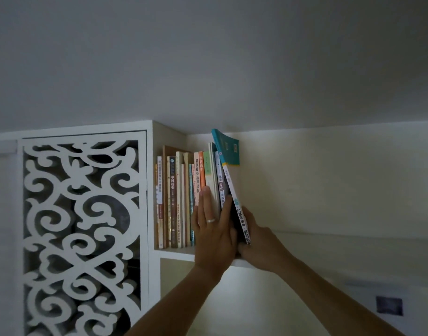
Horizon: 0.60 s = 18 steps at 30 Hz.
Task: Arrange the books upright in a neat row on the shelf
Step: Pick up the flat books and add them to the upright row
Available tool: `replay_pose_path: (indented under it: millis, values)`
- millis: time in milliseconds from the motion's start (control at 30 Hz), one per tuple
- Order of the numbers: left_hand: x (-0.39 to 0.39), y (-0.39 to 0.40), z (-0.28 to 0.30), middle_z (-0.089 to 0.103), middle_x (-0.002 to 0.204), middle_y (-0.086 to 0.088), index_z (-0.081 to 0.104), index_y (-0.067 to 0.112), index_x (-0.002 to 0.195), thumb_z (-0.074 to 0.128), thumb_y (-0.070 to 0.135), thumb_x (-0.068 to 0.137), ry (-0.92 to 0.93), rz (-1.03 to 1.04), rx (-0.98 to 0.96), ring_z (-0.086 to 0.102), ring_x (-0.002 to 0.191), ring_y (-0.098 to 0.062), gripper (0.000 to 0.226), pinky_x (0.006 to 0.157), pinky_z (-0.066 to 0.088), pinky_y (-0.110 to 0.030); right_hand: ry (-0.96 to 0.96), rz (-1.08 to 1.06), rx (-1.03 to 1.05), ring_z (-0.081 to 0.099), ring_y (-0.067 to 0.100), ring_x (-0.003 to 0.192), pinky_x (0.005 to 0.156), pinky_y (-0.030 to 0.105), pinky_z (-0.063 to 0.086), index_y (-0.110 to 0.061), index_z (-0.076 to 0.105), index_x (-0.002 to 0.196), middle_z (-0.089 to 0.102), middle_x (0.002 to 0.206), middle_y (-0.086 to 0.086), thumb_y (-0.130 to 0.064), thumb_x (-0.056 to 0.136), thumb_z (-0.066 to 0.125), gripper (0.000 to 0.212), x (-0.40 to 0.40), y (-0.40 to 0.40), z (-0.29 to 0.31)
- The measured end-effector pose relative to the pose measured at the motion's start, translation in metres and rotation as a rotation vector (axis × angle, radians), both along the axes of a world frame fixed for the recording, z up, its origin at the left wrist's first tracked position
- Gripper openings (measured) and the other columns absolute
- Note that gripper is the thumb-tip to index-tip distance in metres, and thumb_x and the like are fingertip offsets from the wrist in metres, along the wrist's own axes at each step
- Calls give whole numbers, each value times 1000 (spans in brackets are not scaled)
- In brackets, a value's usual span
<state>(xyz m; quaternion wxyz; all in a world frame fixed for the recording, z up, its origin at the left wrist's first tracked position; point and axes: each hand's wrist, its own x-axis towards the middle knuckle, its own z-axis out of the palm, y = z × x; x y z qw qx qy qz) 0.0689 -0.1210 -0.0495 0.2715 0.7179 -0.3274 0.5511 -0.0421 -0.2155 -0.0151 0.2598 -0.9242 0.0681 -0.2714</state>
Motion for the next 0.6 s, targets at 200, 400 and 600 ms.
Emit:
replay_pose_path:
  millis: [200,400,600]
  values:
    - [5,1,0,4,170,-23,30,21,161,51,37,105,-12,40,44,3,159,-38,62,125,20,-58,-94,65,25,71,14,91,82,37,61,-52,5,150,69,117,-6,-46,90,64,84,3,10,-3]
    - [9,4,1,12,170,-22,31,20,161,50,48,104,-2,114,68,10,158,-38,66,125,18,-55,-3,-95,-22,68,22,102,90,42,56,-44,-3,154,65,127,-1,-41,89,64,93,-7,18,-7]
    - [3,1,9,25,166,-24,22,8,160,65,37,100,-163,120,-14,21,156,-39,80,119,33,-59,-90,-405,-237,62,20,87,75,26,49,-24,28,138,65,114,5,-29,100,49,44,-57,47,13]
